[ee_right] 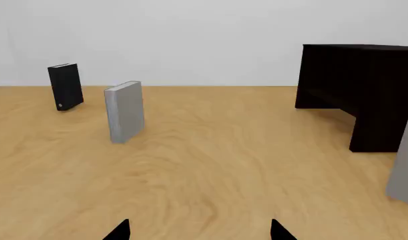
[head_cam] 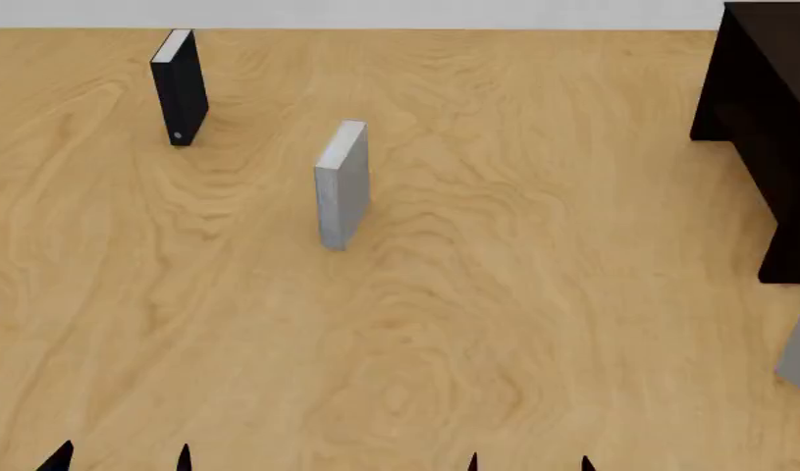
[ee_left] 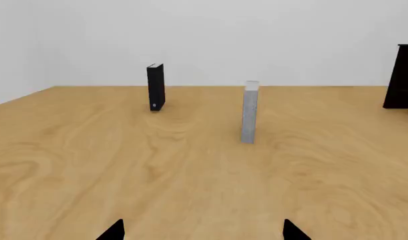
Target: Pick up the book on the right and place it on the cabinet shelf.
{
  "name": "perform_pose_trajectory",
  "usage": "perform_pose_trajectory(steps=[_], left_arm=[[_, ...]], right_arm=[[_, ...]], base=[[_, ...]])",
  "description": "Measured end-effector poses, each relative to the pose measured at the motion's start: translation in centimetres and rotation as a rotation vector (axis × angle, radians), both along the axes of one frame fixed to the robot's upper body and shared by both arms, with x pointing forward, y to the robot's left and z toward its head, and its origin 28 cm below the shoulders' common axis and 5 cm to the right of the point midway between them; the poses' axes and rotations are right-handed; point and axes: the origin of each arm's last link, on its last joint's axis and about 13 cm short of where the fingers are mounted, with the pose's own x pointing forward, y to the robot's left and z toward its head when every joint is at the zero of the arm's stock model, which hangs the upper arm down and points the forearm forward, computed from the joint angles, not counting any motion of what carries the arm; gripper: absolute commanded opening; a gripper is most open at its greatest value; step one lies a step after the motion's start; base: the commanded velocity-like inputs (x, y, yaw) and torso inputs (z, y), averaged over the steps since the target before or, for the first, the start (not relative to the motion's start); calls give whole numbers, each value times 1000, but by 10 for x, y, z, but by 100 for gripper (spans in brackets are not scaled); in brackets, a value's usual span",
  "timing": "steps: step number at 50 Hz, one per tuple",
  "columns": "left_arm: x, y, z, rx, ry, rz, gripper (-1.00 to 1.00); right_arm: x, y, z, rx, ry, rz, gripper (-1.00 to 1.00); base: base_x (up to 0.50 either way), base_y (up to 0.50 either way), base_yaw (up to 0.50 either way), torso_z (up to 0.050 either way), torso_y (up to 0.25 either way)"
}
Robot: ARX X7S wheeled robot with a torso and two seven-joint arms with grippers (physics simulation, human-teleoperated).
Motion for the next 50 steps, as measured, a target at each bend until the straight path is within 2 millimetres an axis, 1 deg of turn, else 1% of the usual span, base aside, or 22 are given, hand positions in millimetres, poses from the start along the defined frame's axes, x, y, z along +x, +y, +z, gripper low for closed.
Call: perform_pose_trajectory(steps=[2,8,14,21,29,40,50], left_arm=[[3,-1,-1,-13,13,9,100],[1,-1,1,-7,7,-2,100],[0,0,10,20,-10,-5,100],[3,1,29,53,-24,-15,100],[8,4,55,78,-32,-26,100],[17,13,92,154,-76,-12,100],[24,20,129,196,-122,-10,100]], right_arm=[[3,-3,-1,11,13,-27,100],[1,-1,2,-15,4,-24,100],[4,0,16,-36,-16,-23,100],[13,0,45,-69,-60,-32,100],[20,-5,80,-111,-108,-63,100],[29,-15,133,-170,-167,-97,100],[34,-22,173,-207,-185,-108,100]], base=[[0,0,0,0,0],[0,0,0,0,0],[0,0,0,0,0],[0,0,0,0,0],[0,0,0,0,0],[0,0,0,0,0],[0,0,0,0,0]])
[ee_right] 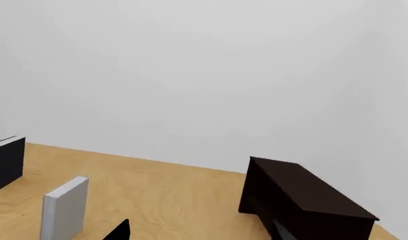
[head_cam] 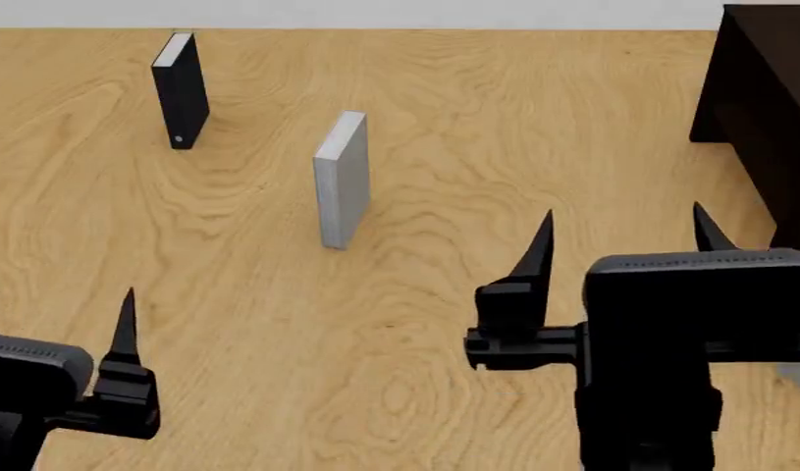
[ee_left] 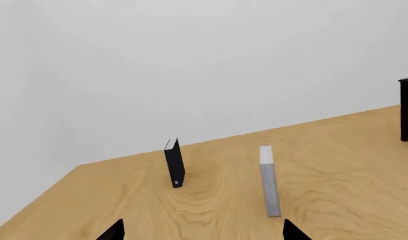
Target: Pick up the book on the right and place it on the cabinet shelf.
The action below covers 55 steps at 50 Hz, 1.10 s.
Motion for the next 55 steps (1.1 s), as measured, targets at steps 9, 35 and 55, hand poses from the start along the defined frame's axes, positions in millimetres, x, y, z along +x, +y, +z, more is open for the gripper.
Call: perform_pose_trajectory(steps=[9,35,55], left_arm=[[9,5,34,11,-48,-13,100],[54,-3,99,32,-145,-69,100],[60,-1,111,43,-173,-65,100]], right_arm=[[9,-9,33,-21,-26,-13,100],[50,-22,107,-57,-62,8,100],[53,-27,120,-43,-72,-4,100]], base=[[0,0,0,0,0],[0,0,0,0,0],[0,-470,0,0,0]])
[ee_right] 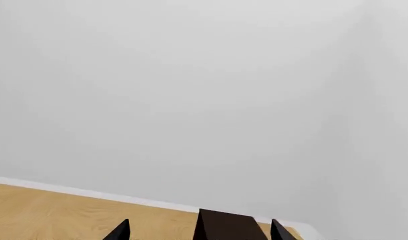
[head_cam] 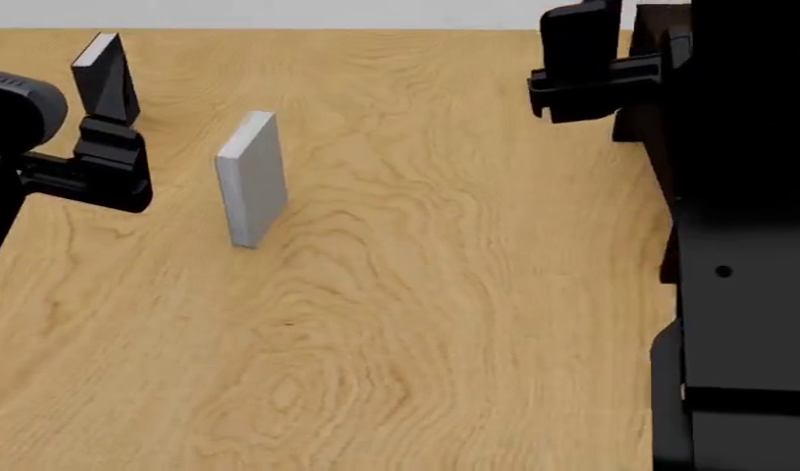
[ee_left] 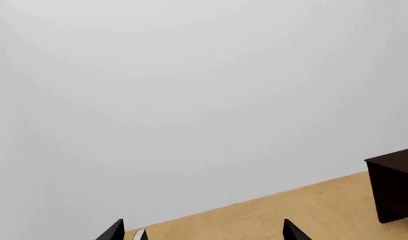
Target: Pick up the book on the right and place it on the cabinet shelf.
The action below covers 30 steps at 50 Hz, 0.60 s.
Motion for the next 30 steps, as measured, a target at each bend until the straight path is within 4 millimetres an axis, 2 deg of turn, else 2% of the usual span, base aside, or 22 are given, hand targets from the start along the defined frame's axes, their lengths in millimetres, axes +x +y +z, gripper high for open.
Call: perform_pose_trajectory(steps=[13,24,30], left_arm=[[0,0,-1,3,-4,-6,100],[0,0,-4,14,1,-6,100],[-1,0,-5,20,-2,-4,100]], right_arm=[[-1,-2,4,1,-5,-8,100],[-3,-2,10,14,-26,2,100],[-4,-3,11,20,-24,-2,100]], base=[[0,-307,0,0,0],[0,-6,0,0,0],[457,0,0,0,0]])
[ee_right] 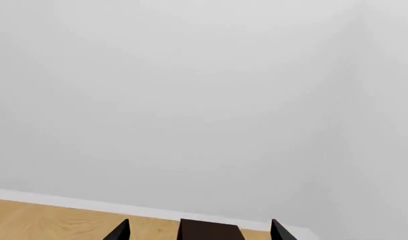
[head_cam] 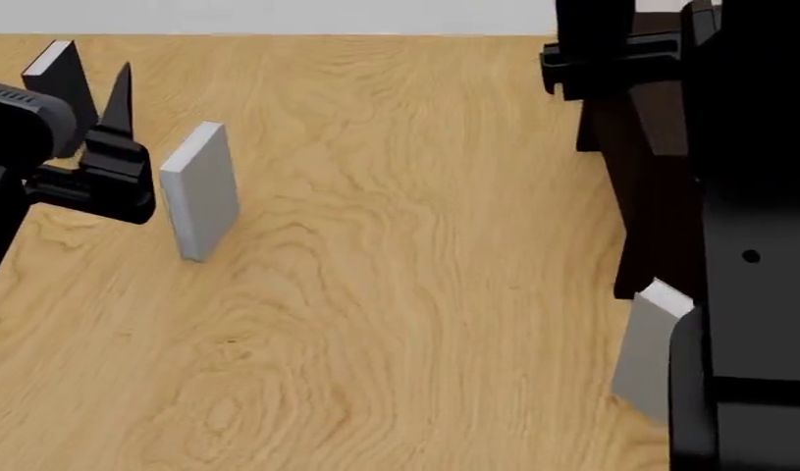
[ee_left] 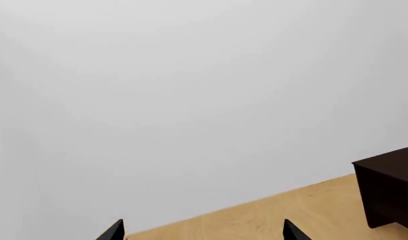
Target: Pick up the book on the right and place it on the cabinet shelf.
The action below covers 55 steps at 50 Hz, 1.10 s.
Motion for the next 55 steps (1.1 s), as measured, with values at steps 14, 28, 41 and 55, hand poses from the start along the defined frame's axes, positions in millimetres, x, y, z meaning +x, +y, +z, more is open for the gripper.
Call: perform_pose_trajectory(steps=[14,28,41,55], left_arm=[[0,1,0,-1,-5,14,100],[-1,2,0,0,-11,23,100],[-2,2,0,4,-17,30,100],[-2,2,0,9,-18,28,100]], right_arm=[[0,1,-2,4,6,2,100],[1,4,-4,-2,16,15,100],[0,6,-5,-3,21,31,100],[1,6,-8,-2,28,33,100]], base=[[500,0,0,0,0],[500,0,0,0,2],[500,0,0,0,2],[209,0,0,0,2]])
